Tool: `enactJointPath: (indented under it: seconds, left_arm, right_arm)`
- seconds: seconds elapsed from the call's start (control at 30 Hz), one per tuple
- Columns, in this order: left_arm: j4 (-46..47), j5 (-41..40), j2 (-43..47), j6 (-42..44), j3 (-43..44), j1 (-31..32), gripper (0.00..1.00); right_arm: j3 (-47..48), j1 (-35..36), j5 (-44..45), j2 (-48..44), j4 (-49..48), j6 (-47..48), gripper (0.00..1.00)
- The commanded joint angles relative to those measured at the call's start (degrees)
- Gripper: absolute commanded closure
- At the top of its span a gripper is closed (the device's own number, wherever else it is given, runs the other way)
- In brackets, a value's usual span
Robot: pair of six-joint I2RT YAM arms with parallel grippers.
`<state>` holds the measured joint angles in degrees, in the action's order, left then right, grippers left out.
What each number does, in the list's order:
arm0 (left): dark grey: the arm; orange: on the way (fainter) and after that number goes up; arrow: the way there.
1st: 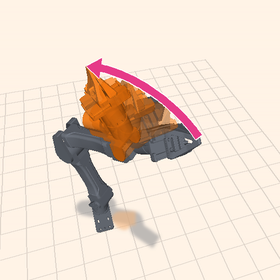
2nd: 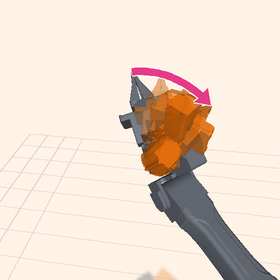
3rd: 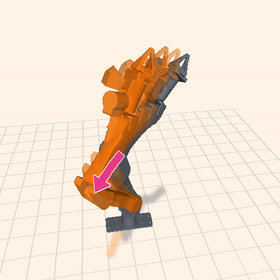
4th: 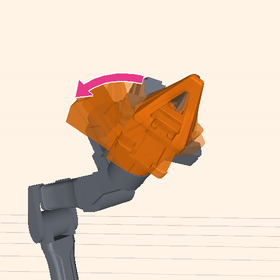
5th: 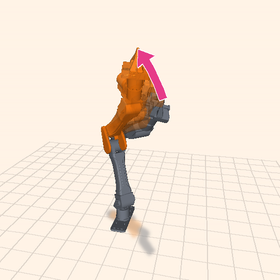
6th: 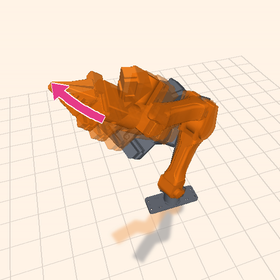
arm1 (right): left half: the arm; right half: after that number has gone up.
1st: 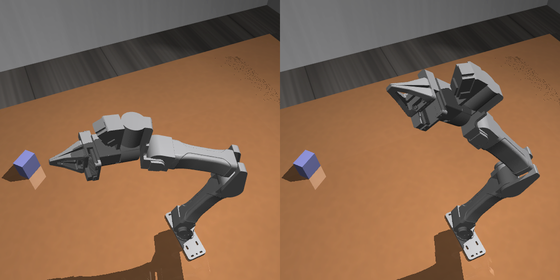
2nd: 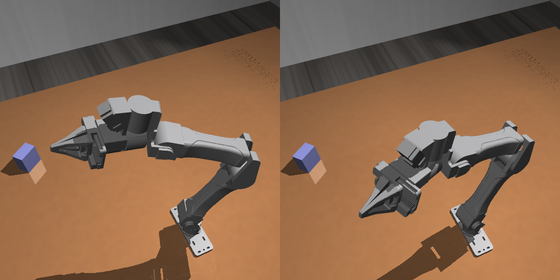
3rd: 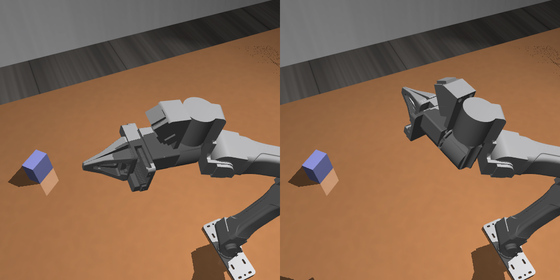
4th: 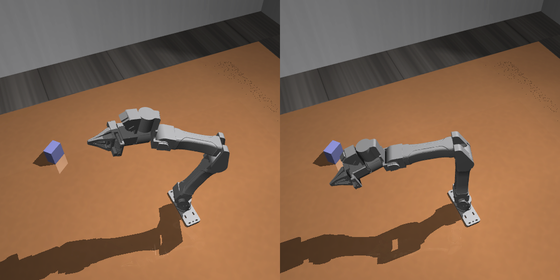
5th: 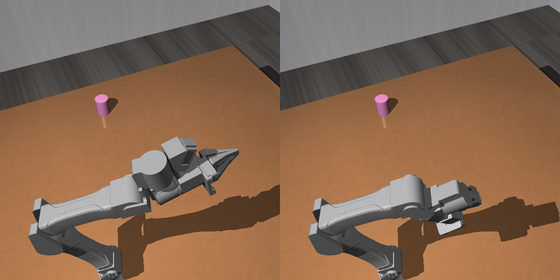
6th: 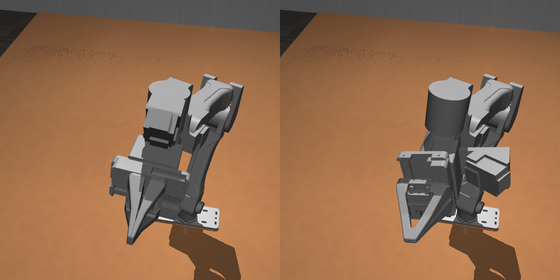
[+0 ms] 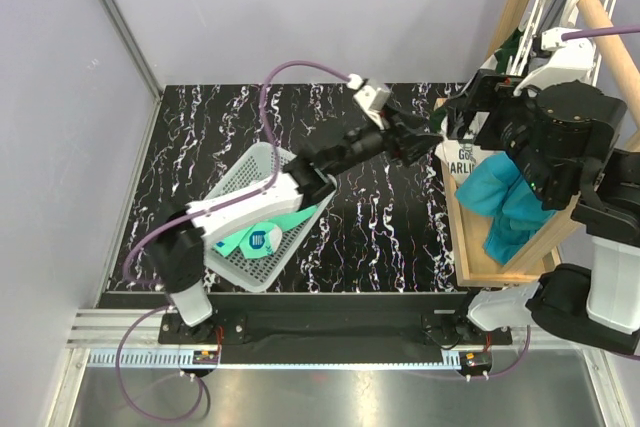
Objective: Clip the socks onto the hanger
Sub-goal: Open the clamp at the hanger.
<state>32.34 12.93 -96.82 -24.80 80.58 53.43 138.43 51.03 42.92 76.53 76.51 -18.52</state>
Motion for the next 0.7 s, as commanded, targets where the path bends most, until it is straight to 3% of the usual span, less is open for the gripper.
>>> enactJointPath:
  seconds: [0.0, 0.33, 0.47, 0.67]
  left_arm:
    - [13.19, 5.87, -7.30, 4.49, 8.42, 1.06, 0.35]
    - [19.07, 14.05, -24.54, 8.01, 28.38, 4.23, 0.32]
    - [16.45, 13.88, -29.82, 7.13, 36.21, 4.84, 0.32]
    - [14.33, 12.13, -32.38, 8.45, 40.09, 5.02, 0.34]
  right_arm:
    - [-0.69, 0.48, 0.07, -2.43, 2.77, 1.30, 0.17]
    - [-7.82, 0.39, -2.84, -9.47, 1.27, 1.82, 0.19]
    - [-8.70, 0.39, -3.71, -11.40, 1.27, 1.74, 0.19]
    - [-9.76, 0.39, -5.13, -12.37, 2.50, 2.09, 0.18]
